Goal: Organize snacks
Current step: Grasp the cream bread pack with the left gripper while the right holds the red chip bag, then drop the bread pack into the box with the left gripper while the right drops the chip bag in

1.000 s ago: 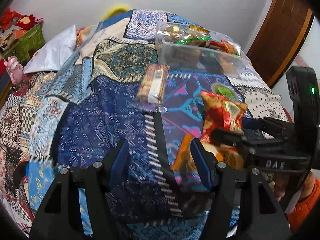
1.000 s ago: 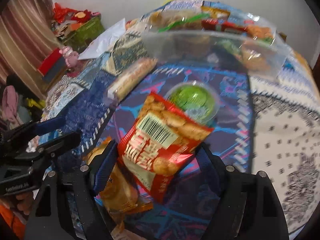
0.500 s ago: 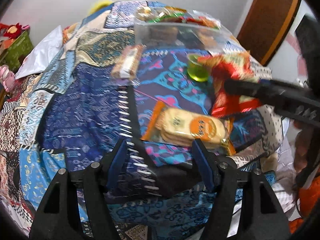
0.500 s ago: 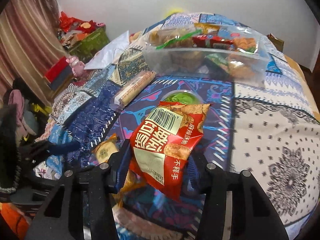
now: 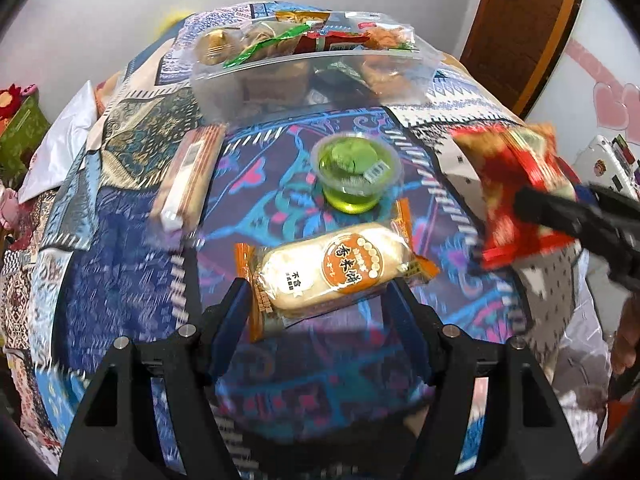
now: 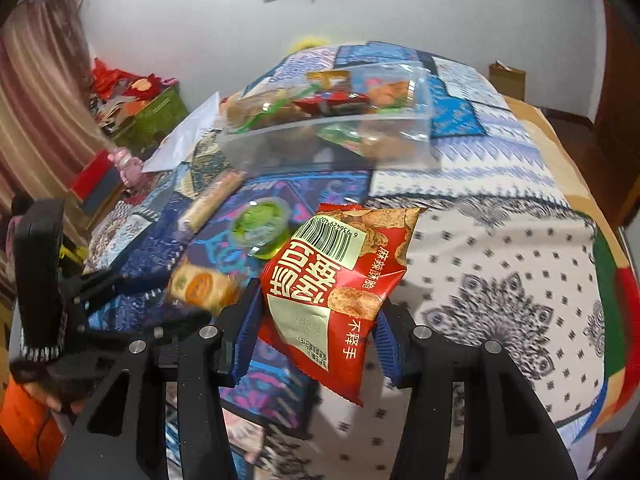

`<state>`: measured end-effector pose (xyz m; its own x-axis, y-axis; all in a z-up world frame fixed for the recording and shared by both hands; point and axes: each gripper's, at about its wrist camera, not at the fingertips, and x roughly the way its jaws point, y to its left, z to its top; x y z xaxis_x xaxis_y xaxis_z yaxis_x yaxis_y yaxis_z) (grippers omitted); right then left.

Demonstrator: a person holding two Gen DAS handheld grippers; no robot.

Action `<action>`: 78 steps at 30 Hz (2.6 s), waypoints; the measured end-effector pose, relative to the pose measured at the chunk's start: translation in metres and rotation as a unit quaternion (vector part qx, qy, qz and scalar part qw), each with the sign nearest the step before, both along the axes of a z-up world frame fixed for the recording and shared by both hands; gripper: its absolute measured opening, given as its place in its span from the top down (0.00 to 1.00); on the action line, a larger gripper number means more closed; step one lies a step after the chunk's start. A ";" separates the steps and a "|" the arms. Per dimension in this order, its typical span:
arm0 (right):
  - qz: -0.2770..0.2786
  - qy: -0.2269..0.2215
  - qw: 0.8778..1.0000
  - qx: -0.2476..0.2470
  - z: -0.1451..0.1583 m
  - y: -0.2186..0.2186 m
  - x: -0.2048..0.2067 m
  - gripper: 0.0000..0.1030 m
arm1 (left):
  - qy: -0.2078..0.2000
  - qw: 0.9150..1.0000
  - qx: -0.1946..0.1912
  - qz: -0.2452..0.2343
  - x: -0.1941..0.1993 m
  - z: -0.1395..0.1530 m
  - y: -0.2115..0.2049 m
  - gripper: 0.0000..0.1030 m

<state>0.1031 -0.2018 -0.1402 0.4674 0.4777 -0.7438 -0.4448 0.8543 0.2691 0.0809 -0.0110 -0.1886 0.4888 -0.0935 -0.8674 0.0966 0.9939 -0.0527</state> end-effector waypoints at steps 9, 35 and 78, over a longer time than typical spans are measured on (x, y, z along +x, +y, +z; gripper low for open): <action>-0.002 0.011 1.000 -0.002 -0.009 -0.009 0.004 0.54 | -0.012 1.000 0.003 -0.021 0.031 0.010 -0.009 0.30; 0.000 0.028 1.000 0.004 -0.018 -0.009 0.016 0.54 | 0.028 0.993 -0.095 -0.057 0.005 0.000 -0.008 0.24; -0.003 -0.131 0.991 0.019 0.084 0.029 0.093 0.54 | -0.174 0.980 -0.073 0.064 0.087 0.117 0.041 0.67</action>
